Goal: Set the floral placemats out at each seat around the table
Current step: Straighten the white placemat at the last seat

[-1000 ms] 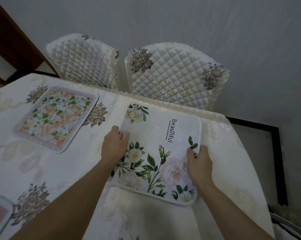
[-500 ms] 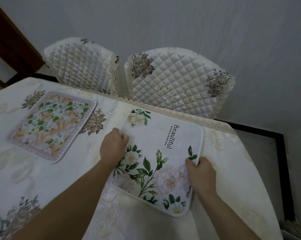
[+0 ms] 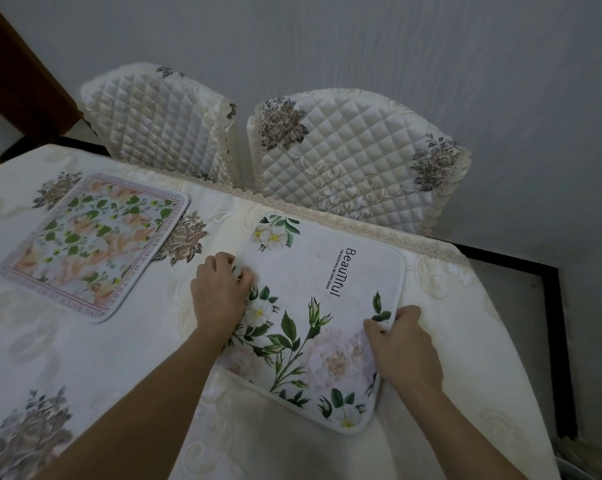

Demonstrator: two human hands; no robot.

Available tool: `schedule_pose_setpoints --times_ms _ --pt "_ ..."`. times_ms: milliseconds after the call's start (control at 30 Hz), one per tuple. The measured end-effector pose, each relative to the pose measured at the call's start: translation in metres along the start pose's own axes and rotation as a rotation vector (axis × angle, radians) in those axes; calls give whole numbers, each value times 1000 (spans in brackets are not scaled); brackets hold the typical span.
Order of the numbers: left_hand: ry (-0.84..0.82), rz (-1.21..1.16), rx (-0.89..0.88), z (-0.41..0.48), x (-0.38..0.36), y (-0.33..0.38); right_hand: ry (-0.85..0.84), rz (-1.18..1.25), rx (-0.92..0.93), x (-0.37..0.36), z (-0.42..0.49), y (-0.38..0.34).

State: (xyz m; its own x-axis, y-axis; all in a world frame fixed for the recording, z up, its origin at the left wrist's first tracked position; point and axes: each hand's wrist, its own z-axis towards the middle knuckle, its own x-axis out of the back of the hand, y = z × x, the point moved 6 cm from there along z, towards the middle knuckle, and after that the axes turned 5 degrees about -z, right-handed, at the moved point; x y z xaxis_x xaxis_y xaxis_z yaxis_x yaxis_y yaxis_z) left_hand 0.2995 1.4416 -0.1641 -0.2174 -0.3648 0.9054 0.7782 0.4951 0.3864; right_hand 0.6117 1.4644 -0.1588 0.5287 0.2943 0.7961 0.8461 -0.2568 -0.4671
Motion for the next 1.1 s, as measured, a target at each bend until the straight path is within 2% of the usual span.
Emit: schedule_pose_setpoints --times_ms 67,133,233,300,400,500,700,833,1100 --pt "22 3 -1 -1 2 -1 42 -392 102 15 -1 -5" --pt "28 49 -50 1 4 4 131 -589 186 29 1 -18" --pt "26 107 -287 0 4 34 310 -440 395 26 4 -53" --pt "-22 18 -477 -4 -1 61 362 -334 530 2 4 -80" --pt "-226 -121 -677 -9 -21 78 273 -279 606 -46 1 -105" --pt "-424 -47 -813 -15 -42 66 168 -318 620 -85 1 -108" --pt "-439 156 -864 -9 -47 56 193 -392 630 -91 2 -101" --pt "-448 162 -789 0 -40 40 152 -448 596 -80 6 -81" --pt "-437 149 -636 9 -35 11 193 -478 484 -49 6 -21"
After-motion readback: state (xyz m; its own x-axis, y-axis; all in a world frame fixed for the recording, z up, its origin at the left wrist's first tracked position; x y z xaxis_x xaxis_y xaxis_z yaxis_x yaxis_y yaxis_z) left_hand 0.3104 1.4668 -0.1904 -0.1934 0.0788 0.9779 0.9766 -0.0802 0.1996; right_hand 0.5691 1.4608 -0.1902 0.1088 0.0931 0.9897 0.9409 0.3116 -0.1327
